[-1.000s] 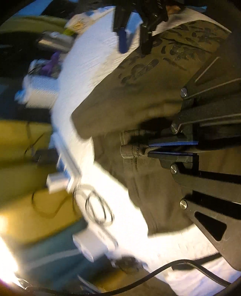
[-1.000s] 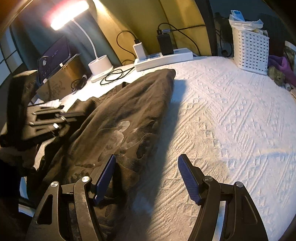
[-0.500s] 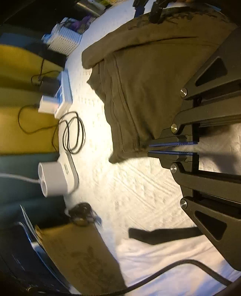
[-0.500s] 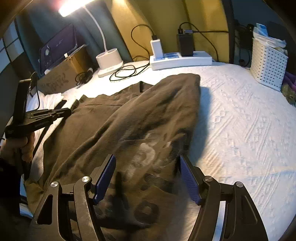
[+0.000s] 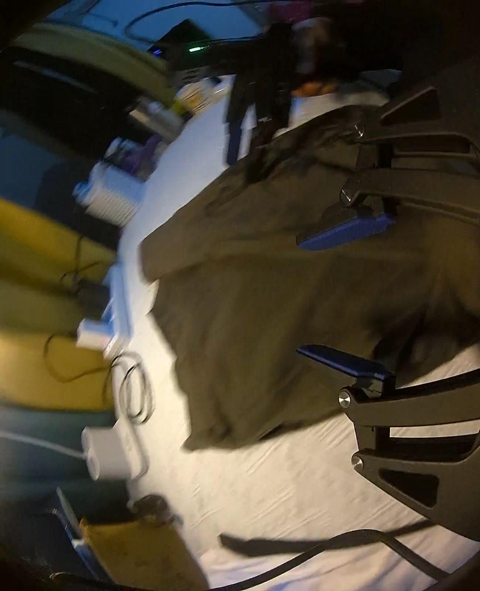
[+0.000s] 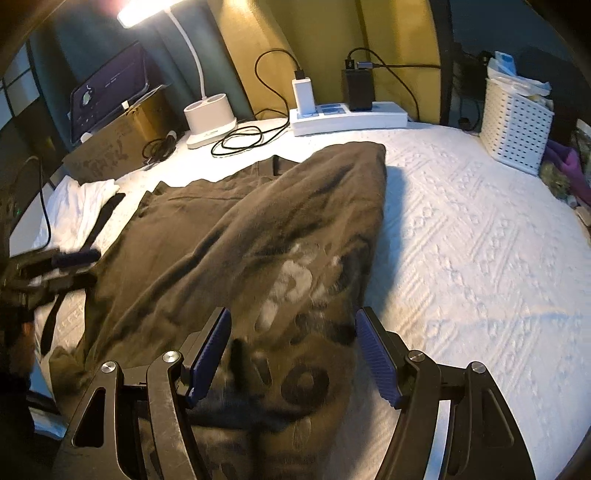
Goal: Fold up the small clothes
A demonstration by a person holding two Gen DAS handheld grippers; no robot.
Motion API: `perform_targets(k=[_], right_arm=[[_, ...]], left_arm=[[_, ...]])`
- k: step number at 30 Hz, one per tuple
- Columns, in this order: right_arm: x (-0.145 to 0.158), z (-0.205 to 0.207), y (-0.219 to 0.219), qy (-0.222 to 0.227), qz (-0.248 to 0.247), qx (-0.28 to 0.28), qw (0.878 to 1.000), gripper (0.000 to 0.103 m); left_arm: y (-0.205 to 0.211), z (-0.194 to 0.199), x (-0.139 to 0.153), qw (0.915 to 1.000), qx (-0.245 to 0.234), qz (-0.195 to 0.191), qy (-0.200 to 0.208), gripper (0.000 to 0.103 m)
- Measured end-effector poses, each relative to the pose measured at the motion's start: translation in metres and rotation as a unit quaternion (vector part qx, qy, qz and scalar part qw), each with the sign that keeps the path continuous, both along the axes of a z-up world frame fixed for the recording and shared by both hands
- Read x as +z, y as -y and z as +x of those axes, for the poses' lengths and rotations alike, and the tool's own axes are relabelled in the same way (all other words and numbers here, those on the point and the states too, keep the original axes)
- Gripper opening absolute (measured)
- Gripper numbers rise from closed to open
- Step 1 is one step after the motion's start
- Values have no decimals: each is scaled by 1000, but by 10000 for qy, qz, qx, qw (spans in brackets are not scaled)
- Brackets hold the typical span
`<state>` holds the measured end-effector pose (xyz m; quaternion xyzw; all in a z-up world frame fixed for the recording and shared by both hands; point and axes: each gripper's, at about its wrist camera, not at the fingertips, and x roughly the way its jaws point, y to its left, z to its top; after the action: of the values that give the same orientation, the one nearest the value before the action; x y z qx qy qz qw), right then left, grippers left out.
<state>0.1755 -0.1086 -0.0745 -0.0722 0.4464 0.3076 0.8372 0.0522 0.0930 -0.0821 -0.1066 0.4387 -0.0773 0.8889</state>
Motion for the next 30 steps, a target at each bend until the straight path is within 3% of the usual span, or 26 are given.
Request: perform_targets(k=[8,12,14,15,16,20,30], right_arm=[[-5,-27,20,74,-197,-148,9997,72],[-10,-39,29,39,-229,-201,9995,72],[-13,-46,32,28,-259,-207,9994,72],[-16,-51,33,24,-295,-195,9994,72],[-18,-54,34,30,-337,-186,9993,72],[-24,-66,37,218,-553,-184,9981,78],[-26,-88,53,380,-600,-294,9970,82]], left_arm=[[20,-33,-16,9994,-99,-52,-337,53],[22,-53,-15,9995,11,-68,-294,53],[27,-61,-15,9998,-28,72,-187,44],[31,-65,-16,9997,-63,170,-166,19],[31,-68,-18,9996,-48,191,-183,6],[33,-79,-19,9993,92,344,-132,3],[38,-100,-21,9984,118,395,-394,2]])
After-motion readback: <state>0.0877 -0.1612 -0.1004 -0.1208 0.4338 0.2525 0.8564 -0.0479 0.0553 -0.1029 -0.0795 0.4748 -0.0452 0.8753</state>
